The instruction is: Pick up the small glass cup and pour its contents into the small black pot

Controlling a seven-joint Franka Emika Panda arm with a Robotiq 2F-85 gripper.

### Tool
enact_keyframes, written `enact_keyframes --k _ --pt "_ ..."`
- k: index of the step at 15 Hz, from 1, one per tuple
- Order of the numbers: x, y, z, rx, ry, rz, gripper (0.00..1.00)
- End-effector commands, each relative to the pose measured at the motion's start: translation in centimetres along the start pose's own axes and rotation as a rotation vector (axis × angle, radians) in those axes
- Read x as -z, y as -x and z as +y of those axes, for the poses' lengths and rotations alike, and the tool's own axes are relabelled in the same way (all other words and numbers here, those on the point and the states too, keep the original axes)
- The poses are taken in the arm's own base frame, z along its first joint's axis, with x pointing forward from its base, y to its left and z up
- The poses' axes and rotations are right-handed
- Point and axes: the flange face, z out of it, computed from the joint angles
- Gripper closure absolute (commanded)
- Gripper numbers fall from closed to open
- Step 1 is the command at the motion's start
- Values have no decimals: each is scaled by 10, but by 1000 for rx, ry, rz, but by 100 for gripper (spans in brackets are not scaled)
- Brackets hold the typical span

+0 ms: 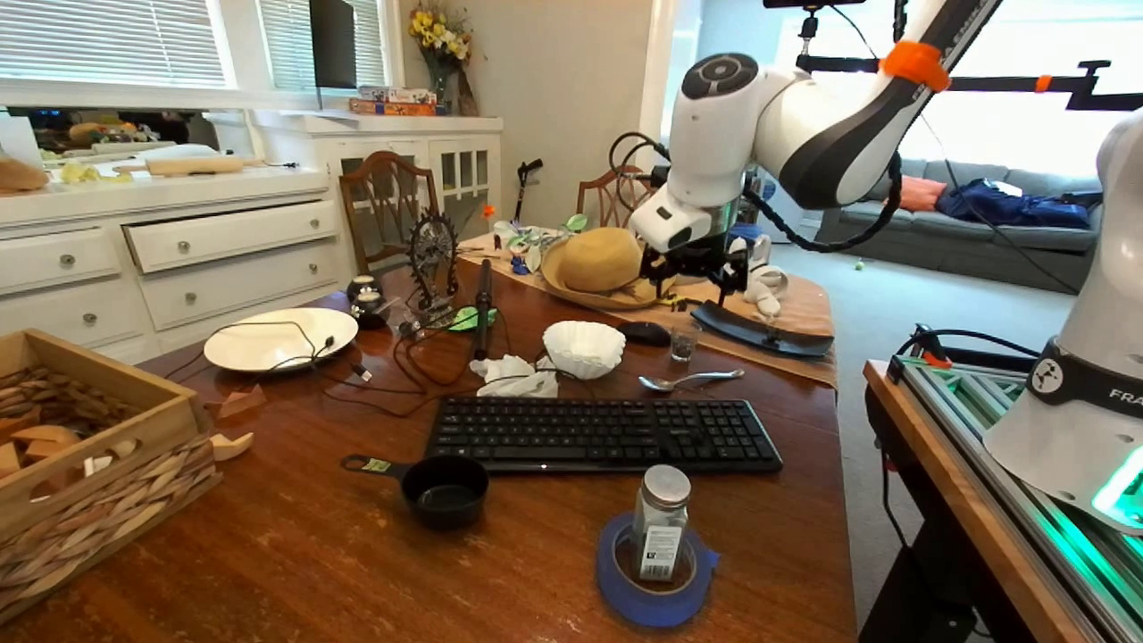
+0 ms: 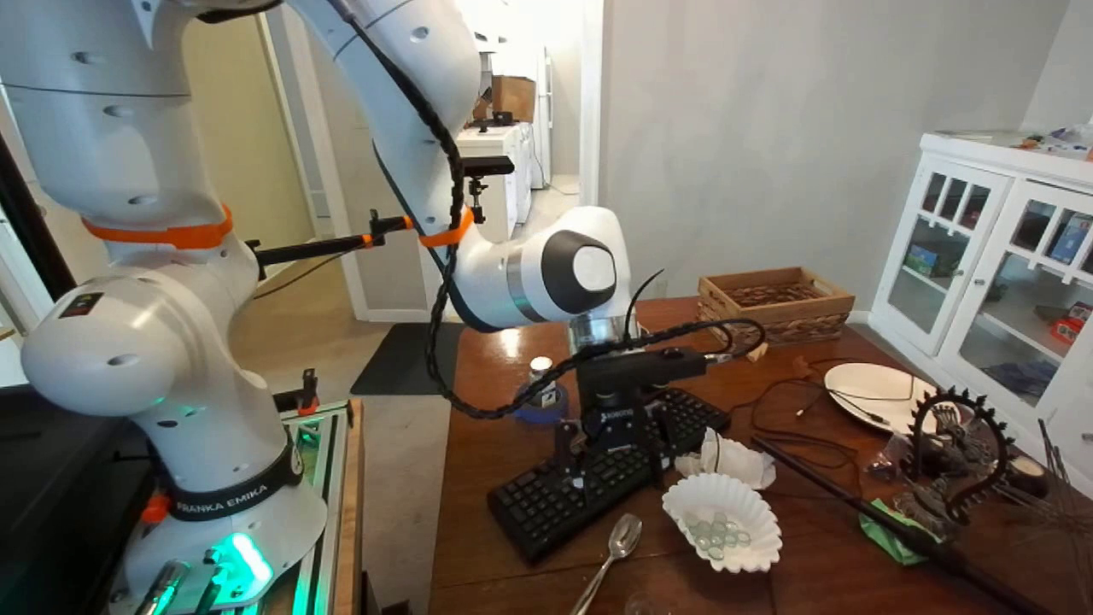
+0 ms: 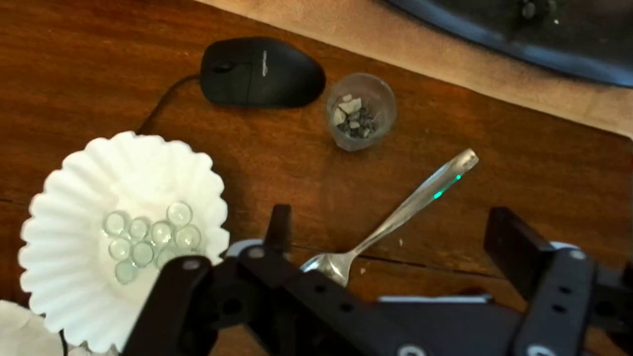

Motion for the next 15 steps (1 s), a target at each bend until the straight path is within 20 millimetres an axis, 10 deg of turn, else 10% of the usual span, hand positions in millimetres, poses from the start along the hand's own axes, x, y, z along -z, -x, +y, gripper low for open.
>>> enact_keyframes --k 1,8,15 --pt "-24 -12 17 31 83 -126 0" --pt "-14 -7 10 23 46 -80 0" --pt "-60 -27 -19 90 -7 -141 0"
